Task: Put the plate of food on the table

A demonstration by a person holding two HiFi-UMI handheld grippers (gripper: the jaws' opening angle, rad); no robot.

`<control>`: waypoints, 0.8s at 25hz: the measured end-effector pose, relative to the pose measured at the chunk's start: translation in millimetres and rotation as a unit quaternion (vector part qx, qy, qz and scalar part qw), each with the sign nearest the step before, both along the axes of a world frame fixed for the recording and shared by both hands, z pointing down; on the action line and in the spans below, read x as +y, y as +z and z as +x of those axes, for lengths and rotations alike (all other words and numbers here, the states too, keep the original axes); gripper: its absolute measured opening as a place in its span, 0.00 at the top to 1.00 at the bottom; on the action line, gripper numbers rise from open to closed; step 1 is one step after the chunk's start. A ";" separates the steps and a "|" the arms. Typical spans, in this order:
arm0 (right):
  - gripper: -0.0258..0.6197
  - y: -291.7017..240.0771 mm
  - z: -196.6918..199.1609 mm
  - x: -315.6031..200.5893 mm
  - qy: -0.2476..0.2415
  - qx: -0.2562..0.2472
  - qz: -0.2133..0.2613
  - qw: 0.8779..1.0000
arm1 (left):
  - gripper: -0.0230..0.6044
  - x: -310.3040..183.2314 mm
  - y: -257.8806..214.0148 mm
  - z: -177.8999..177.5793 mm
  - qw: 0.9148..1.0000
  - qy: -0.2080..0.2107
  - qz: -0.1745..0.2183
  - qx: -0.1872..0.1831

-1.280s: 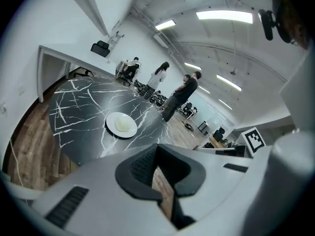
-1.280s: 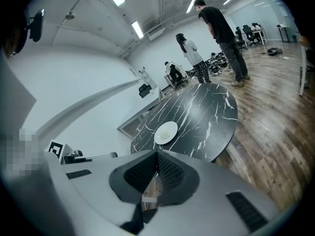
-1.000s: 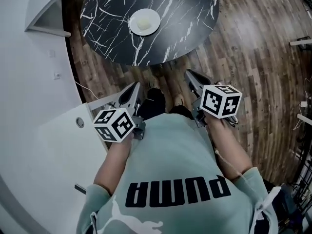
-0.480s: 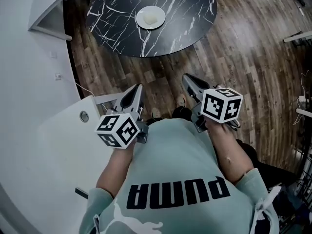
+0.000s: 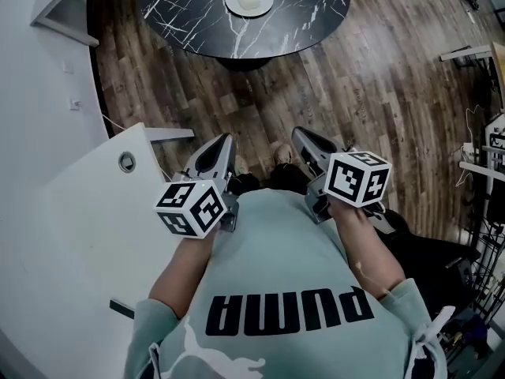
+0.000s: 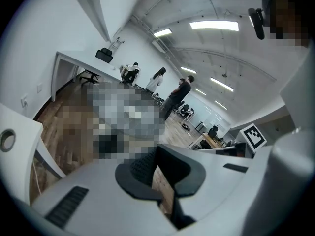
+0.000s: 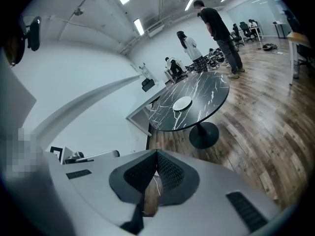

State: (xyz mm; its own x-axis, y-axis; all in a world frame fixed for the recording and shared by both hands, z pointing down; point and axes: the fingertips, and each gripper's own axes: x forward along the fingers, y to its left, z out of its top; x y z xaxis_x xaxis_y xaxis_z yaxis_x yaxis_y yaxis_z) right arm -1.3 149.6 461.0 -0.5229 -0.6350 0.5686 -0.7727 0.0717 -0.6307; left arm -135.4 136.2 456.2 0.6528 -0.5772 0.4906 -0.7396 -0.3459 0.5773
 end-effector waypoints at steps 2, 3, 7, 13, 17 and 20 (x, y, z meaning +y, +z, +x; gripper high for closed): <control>0.95 -2.1 -2.5 8.2 -0.009 0.000 -0.001 1.000 | 0.95 5.5 -5.1 -2.6 1.000 -0.005 0.007 -0.002; 0.95 -3.8 -2.8 10.5 -0.014 0.000 0.000 1.000 | 0.95 6.5 -7.9 -3.3 1.000 -0.008 0.009 -0.002; 0.95 -11.1 2.5 14.4 -0.027 -0.003 0.010 1.000 | 0.95 12.2 -16.2 4.3 1.000 -0.019 0.011 -0.005; 0.95 -11.3 18.3 23.0 -0.024 -0.015 0.009 1.000 | 0.95 24.0 -12.2 19.5 1.000 -0.021 -0.008 -0.012; 0.95 -5.6 22.2 28.5 -0.029 -0.011 0.003 1.000 | 0.95 33.4 -1.0 24.0 0.999 -0.018 -0.037 -0.005; 0.95 -5.3 23.0 32.0 -0.026 -0.013 0.004 1.000 | 0.95 37.6 1.1 24.9 0.999 -0.020 -0.045 0.000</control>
State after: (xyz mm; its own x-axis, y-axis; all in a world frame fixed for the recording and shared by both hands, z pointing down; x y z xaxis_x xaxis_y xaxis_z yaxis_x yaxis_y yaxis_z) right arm 21.7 181.6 455.7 -0.5696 -0.6115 0.5492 -0.7512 0.1162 -0.6498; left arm -110.5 173.8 457.4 0.6303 -0.5564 0.5414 -0.7515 -0.2624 0.6053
